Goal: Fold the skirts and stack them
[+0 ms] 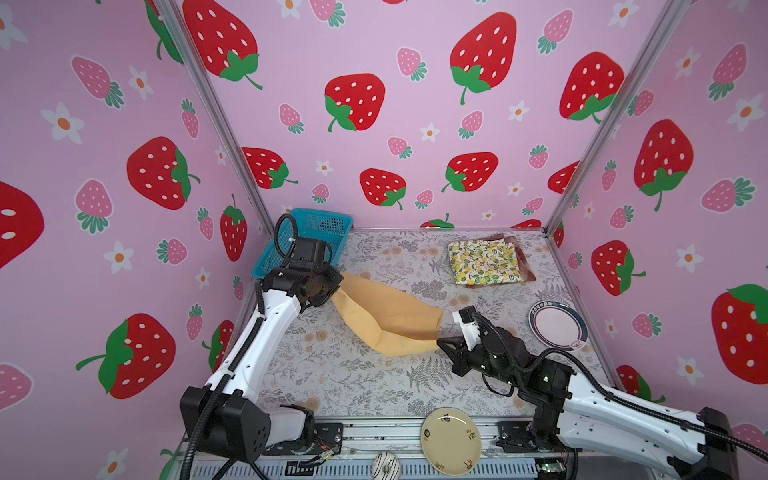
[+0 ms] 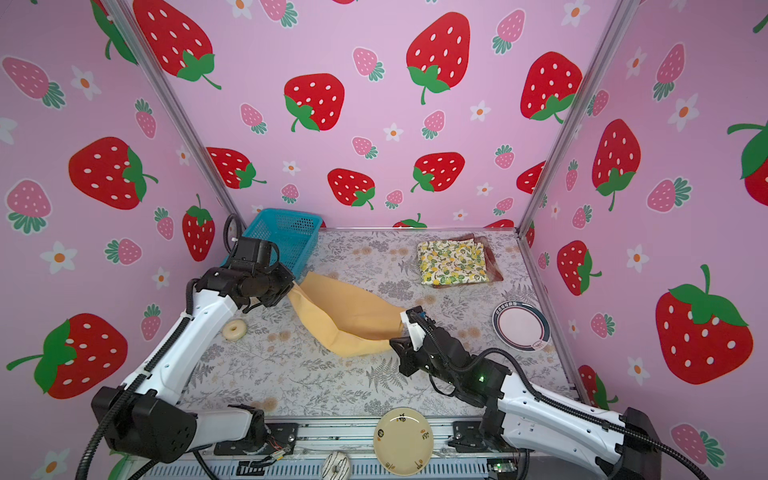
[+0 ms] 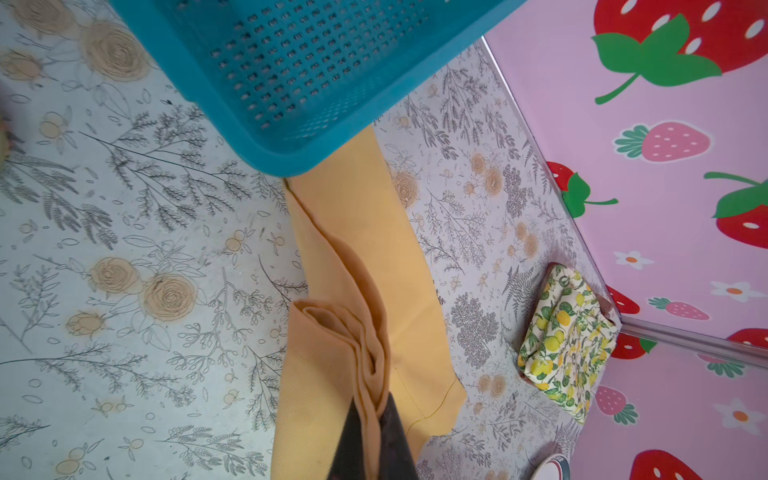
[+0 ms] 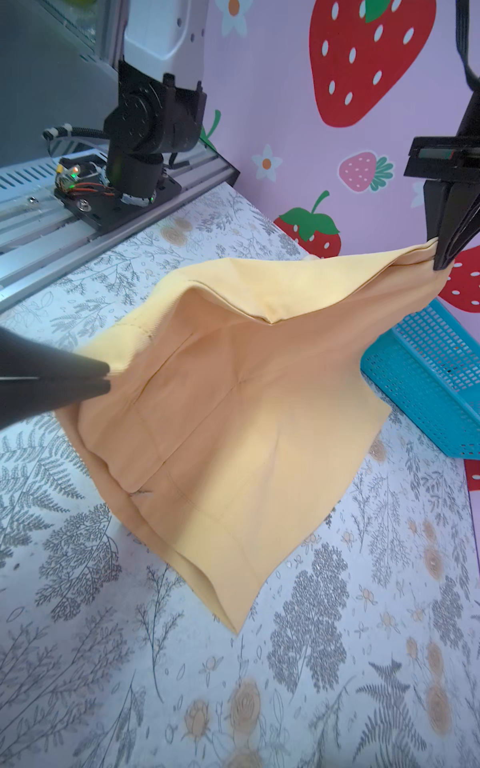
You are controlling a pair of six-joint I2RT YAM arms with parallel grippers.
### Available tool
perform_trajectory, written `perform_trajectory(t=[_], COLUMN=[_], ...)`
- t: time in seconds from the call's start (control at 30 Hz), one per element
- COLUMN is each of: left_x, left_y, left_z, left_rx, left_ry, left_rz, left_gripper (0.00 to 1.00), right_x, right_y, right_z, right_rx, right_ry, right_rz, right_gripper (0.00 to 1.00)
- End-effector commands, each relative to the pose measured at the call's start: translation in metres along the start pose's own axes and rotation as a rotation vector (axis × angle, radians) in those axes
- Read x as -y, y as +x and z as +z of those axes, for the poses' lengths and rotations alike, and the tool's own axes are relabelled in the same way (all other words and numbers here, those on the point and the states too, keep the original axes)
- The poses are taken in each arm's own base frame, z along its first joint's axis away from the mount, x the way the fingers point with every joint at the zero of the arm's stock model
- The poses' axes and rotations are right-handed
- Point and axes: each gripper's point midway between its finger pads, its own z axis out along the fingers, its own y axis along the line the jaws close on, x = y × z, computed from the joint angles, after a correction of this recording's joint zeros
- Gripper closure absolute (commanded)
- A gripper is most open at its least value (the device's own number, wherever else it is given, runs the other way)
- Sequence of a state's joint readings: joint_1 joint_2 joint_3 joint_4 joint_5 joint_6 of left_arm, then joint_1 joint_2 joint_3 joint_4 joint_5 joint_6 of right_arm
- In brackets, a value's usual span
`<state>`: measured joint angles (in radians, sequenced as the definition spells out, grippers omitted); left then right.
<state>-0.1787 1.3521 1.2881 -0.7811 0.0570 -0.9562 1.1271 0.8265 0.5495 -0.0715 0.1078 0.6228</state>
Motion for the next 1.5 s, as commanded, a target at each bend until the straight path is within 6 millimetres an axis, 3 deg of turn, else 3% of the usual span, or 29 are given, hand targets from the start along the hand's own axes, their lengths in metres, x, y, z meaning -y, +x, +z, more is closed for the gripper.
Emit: perform_trajectory(t=[0.0,0.13,0.23,0.43,0.57,0.67,0.77,0.83,0.9,1.0,1.1,1.27,1.37,1.47], left_x=[0.01,0.011,0.024,0.106,0.174,0.218,0.247,0.25,0.237,0.197,0.142,0.027,-0.023,-0.053], left_y=[0.003,0.008,0.003,-0.009,-0.002,0.007,0.015,0.014,0.012,0.018,0.033,0.086,0.111,0.126], left_z=[0.014,0.037,0.047,0.056,0.045,0.022,-0.011,-0.027,-0.03,-0.01,0.032,0.123,0.159,0.179], left_rx=[-0.059,-0.114,-0.128,-0.229,-0.291,-0.277,-0.248,-0.208,-0.178,-0.188,-0.217,-0.353,-0.414,-0.454], left_ry=[0.033,0.059,0.089,0.304,0.414,0.521,0.656,0.704,0.698,0.631,0.515,0.3,0.223,0.171], left_rz=[0.03,0.022,0.056,0.127,0.241,0.319,0.366,0.368,0.349,0.314,0.282,0.202,0.136,0.097], left_gripper=[1.0,1.0,1.0,1.0,1.0,1.0,1.0,1.0,1.0,1.0,1.0,1.0,1.0,1.0], right_x=[0.015,0.029,0.043,0.07,0.088,0.09,0.084,0.08,0.074,0.068,0.066,0.067,0.062,0.058], right_y=[-0.01,-0.014,-0.018,-0.056,-0.09,-0.12,-0.143,-0.147,-0.143,-0.116,-0.073,0.005,0.035,0.053], right_z=[-0.004,-0.008,-0.011,-0.022,-0.037,-0.056,-0.073,-0.078,-0.073,-0.052,-0.026,0.003,0.011,0.015], right_rx=[0.027,0.04,0.048,0.11,0.162,0.218,0.253,0.247,0.227,0.136,0.019,-0.118,-0.163,-0.188], right_ry=[0.088,0.141,0.188,0.301,0.374,0.403,0.418,0.418,0.375,0.287,0.196,0.102,0.049,0.031], right_rz=[-0.01,0.01,0.016,-0.009,-0.015,-0.029,-0.061,-0.08,-0.092,-0.073,-0.026,0.065,0.111,0.131], right_gripper=[1.0,1.0,1.0,1.0,1.0,1.0,1.0,1.0,1.0,1.0,1.0,1.0,1.0,1.0])
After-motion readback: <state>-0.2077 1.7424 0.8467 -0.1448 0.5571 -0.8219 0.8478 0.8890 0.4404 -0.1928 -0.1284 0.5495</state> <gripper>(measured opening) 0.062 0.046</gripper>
